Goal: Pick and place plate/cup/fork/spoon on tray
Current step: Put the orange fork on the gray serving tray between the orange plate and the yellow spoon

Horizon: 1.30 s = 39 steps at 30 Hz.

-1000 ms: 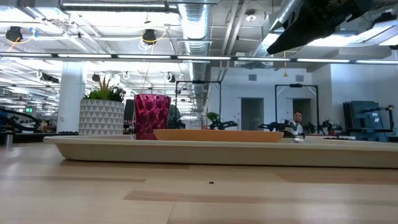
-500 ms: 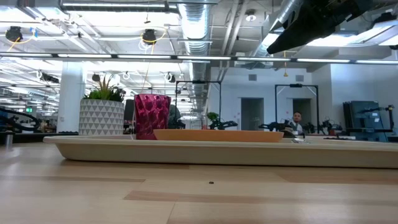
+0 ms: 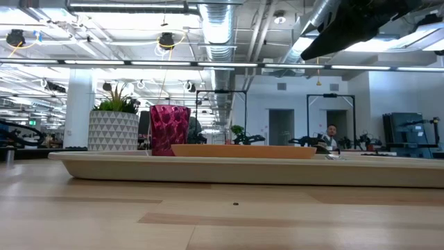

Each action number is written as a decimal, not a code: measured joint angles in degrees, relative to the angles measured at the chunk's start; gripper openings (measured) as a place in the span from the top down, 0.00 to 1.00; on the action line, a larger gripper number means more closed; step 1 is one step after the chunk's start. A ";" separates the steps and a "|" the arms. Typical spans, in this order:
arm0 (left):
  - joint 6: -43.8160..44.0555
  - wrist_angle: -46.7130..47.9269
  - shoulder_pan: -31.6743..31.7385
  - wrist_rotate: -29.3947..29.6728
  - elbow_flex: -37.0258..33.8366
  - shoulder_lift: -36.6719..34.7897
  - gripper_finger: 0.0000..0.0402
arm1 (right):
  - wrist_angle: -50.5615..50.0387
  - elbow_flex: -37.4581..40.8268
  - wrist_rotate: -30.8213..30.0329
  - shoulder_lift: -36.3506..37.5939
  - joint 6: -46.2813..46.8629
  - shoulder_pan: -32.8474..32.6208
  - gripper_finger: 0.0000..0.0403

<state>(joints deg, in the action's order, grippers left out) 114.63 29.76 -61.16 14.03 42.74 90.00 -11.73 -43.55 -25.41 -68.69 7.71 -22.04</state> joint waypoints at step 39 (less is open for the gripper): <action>-62.27 -22.03 27.91 34.05 9.88 0.00 0.94 | 39.56 15.61 -15.05 -0.02 12.32 -6.24 0.90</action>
<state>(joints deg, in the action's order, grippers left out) 52.36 7.73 -33.24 48.08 52.62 90.00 27.84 -27.94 -40.46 -68.71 20.03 -28.28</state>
